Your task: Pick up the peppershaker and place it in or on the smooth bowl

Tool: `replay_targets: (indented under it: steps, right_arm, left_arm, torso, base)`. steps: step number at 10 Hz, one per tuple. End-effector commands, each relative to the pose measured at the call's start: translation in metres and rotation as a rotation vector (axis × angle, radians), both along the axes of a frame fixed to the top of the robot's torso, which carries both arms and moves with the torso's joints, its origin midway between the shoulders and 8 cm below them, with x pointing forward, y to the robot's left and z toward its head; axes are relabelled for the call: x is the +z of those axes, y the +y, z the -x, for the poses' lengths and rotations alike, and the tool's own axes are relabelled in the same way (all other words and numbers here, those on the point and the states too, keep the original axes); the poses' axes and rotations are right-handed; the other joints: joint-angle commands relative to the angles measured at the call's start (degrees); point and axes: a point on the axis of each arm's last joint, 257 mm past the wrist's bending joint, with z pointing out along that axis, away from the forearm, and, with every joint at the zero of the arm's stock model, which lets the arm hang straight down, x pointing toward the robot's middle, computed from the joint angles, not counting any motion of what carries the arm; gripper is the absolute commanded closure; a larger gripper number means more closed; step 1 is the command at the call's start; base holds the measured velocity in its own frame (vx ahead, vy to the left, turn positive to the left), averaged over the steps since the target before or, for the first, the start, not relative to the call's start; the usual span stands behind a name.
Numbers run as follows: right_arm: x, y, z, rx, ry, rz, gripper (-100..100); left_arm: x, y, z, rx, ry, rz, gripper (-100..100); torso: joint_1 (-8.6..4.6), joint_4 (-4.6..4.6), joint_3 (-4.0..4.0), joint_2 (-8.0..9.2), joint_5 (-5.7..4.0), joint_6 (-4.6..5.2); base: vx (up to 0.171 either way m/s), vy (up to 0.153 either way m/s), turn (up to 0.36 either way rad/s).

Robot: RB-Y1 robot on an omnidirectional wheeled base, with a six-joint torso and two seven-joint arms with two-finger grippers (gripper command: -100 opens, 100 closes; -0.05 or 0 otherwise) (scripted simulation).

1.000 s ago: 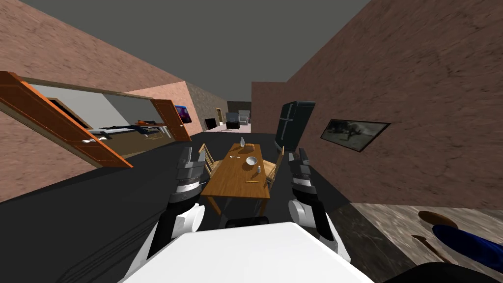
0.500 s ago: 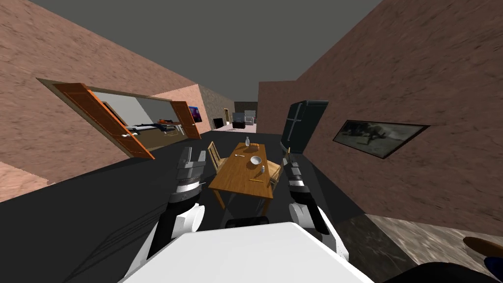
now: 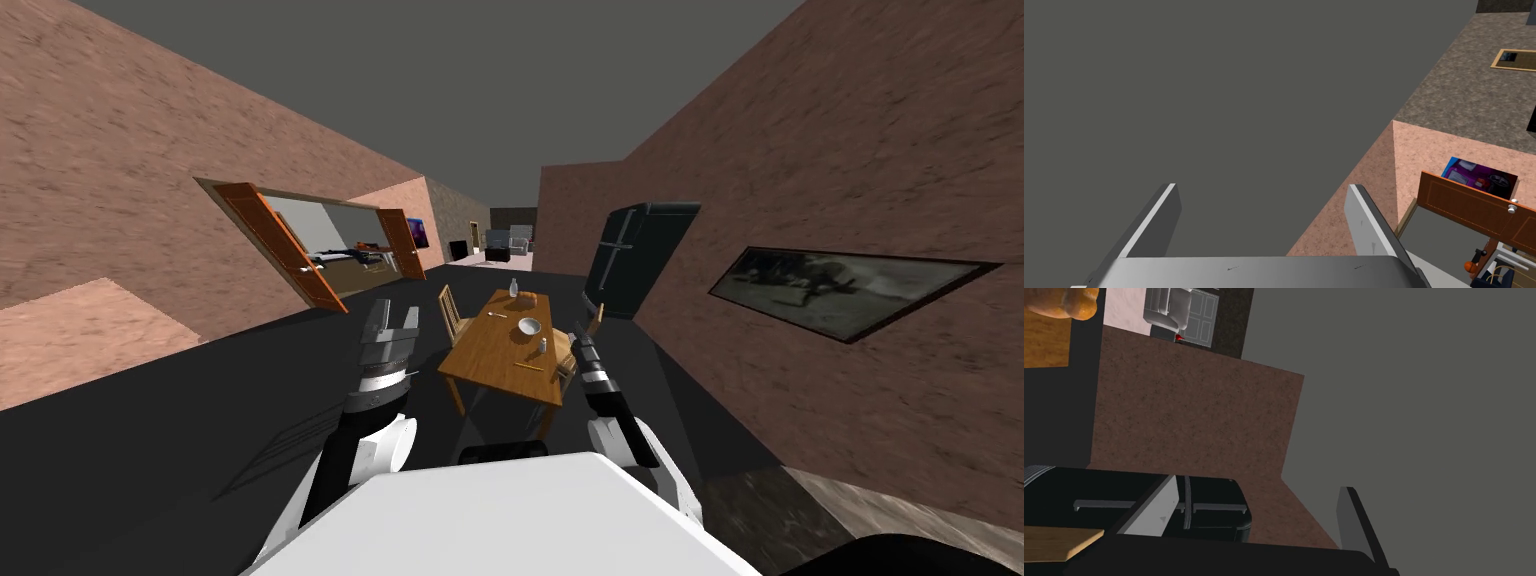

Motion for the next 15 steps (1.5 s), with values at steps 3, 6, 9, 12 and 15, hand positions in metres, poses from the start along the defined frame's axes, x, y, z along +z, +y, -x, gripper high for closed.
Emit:
replay_targets:
  steps: [3,6,9,12,15]
  right_arm:
    - [-0.052,-0.001,-0.007,0.018,0.131,0.068,-100]
    - [-0.086,-0.004,-0.009,0.021,0.211,0.103,-100]
    - [-0.142,-0.012,-0.007,0.030,0.347,0.178,-100]
    - [-0.191,-0.022,-0.001,0.038,0.467,0.261,-100]
    - [-0.224,-0.034,0.006,0.034,0.547,0.305,-100]
  left_arm:
    - [0.000,0.000,0.000,0.000,0.000,0.000,0]
    - [0.000,0.000,0.000,0.000,0.000,0.000,0]
    - [0.000,0.000,0.000,0.000,0.000,0.000,0]
    - [0.000,0.000,0.000,0.000,0.000,0.000,0]
    - [0.000,0.000,0.000,0.000,0.000,0.000,0]
  torso:
    - [0.00,0.01,0.01,0.02,0.00,0.00]
    - [0.01,0.00,0.01,0.01,0.00,-0.02]
    - [-0.02,0.01,0.03,0.06,0.00,-0.02]
    - [0.00,0.01,0.01,0.01,0.00,0.03]
    - [-0.02,0.01,0.01,0.02,0.00,-0.02]
  base:
    - [-0.031,-0.003,0.193]
    - [-0.027,-0.002,0.144]
    - [-0.040,-0.004,0.252]
    - [-0.032,0.003,0.204]
    - [-0.028,-0.001,0.173]
